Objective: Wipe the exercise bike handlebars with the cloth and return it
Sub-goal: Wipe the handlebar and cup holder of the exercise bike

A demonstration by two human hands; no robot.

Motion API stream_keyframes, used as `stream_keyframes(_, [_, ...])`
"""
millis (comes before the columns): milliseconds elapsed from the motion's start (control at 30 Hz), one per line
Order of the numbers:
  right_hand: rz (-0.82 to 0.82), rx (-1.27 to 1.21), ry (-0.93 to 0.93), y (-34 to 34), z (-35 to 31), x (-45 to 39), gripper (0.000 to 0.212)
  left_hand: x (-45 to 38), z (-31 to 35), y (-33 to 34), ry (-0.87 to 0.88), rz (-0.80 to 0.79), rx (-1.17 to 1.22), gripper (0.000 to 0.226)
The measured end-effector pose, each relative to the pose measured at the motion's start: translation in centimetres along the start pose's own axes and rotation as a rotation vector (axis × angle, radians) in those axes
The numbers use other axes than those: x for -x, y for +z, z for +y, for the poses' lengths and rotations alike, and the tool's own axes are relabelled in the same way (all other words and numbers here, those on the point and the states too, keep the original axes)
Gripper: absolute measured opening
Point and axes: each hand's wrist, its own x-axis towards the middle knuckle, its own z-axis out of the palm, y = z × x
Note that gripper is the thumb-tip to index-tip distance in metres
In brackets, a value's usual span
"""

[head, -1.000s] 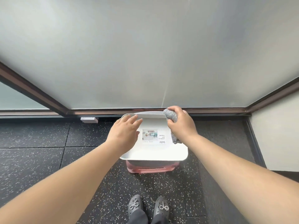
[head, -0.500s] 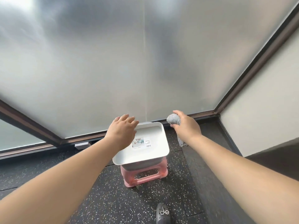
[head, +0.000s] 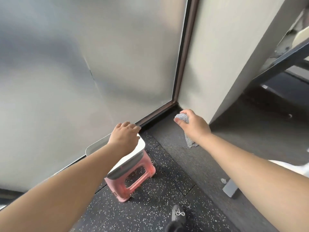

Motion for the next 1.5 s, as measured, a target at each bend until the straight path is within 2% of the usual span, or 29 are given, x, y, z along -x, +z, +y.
stream_keyframes(400, [0.250,-0.054,0.163,-13.6,12.2,8.3,0.041,-1.8,17.4,-4.0,0.242,0.065,0.060,0.044])
stream_keyframes(800, [0.269,-0.095,0.122,-25.9,24.4,14.7,0.056,-2.3,35.1,-5.9,0.263,0.125,0.094,0.046])
stream_keyframes(1033, [0.310,-0.083,0.082,-30.5,27.0,15.7,0.056,-2.1,41.8,-7.2,0.225,0.176,0.211,0.045])
stream_keyframes(1267, [0.369,-0.125,-0.037,-36.0,28.0,14.0,0.054,-3.9,45.9,-9.8,0.334,0.279,0.341,0.044])
stream_keyframes(1500, [0.468,-0.204,-0.084,-41.5,29.2,10.3,0.051,-8.7,49.5,-14.2,0.410,0.367,0.622,0.048])
